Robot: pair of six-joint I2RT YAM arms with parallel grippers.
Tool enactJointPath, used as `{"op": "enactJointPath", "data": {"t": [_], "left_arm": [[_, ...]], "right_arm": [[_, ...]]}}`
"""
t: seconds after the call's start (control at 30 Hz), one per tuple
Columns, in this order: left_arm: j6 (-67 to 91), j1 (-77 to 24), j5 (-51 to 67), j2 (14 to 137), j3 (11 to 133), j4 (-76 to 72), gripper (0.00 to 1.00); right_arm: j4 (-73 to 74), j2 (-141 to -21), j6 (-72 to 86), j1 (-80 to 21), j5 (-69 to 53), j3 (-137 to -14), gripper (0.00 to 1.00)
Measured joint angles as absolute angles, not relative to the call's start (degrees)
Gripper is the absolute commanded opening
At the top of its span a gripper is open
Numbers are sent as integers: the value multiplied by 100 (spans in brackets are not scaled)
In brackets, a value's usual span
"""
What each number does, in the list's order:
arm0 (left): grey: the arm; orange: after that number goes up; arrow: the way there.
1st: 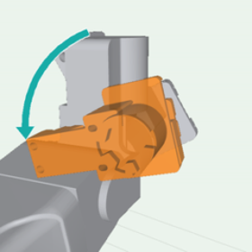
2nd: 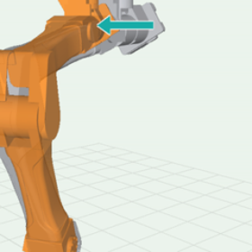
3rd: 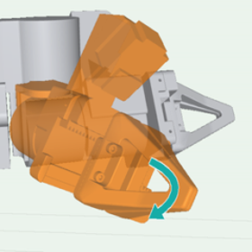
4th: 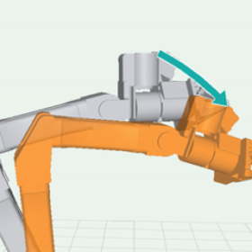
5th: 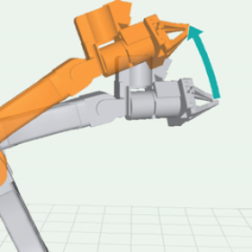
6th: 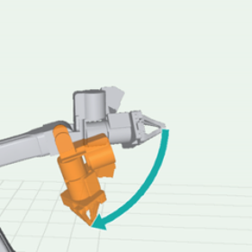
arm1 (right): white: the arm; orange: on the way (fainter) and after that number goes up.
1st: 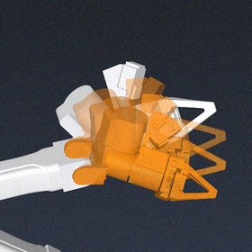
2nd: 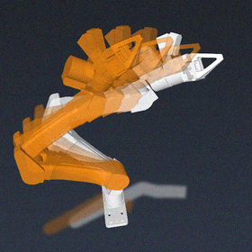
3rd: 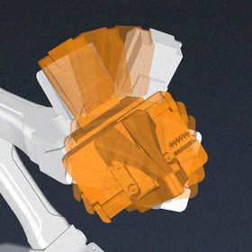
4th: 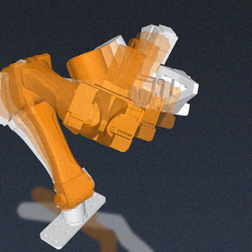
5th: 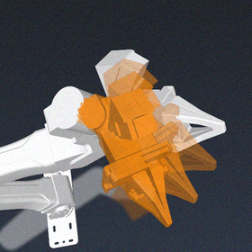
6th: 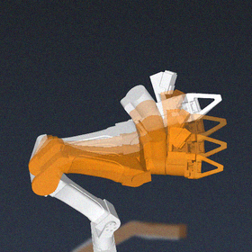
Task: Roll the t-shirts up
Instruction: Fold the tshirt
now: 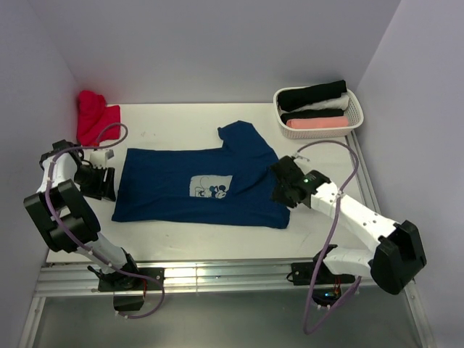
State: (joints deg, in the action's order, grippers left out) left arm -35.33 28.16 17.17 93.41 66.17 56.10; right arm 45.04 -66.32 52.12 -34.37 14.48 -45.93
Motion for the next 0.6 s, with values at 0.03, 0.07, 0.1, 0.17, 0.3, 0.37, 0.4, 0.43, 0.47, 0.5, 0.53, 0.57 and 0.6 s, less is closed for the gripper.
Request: {"op": "enactJointPath", "data": {"t": [0.03,0.07,0.1,0.17,0.3,0.37,0.4,0.43,0.47,0.5,0.53,0.57,0.6], "left_arm": [[-3531,2816,1728,9336,6692,5629,62],[-3524,2816,1747,9334,6759,5649,62],[-3514,2816,1769,9332,6820,5666,62],[-3485,2816,1796,9330,6908,5682,61],[-3420,2816,1883,9332,7133,5791,60],[-3361,2816,1944,9332,7266,5800,61],[-3336,2816,1973,9334,7328,5798,61],[-3332,2816,1990,9334,7367,5795,60],[-3328,2816,2014,9336,7397,5795,60],[-3321,2816,2029,9338,7406,5791,60],[-3317,2816,2049,9341,7406,5800,60],[-3315,2816,2064,9349,7406,5800,60],[-3312,2816,2073,9362,7406,5798,60]], "right_arm": [[4473,-6751,5146,-3437,1459,-4803,41],[4410,-6912,5087,-3437,1463,-5024,40],[4331,-7085,5009,-3437,1455,-5234,40],[4082,-7564,4845,-3428,1446,-5675,36],[3686,-8801,4521,-3389,1339,-6639,34],[3489,-9474,4364,-3365,1258,-7129,34],[3444,-9727,4305,-3358,1236,-7317,34],[3376,-10029,4233,-3350,1197,-7520,34],[3354,-10269,4180,-3345,1179,-7703,35],[3345,-10541,4119,-3339,1135,-7889,35],[3328,-10796,4066,-3334,1100,-8055,36],[3301,-10947,4040,-3334,1085,-8134,37],[3297,-11109,3999,-3334,1072,-8195,39]]}}
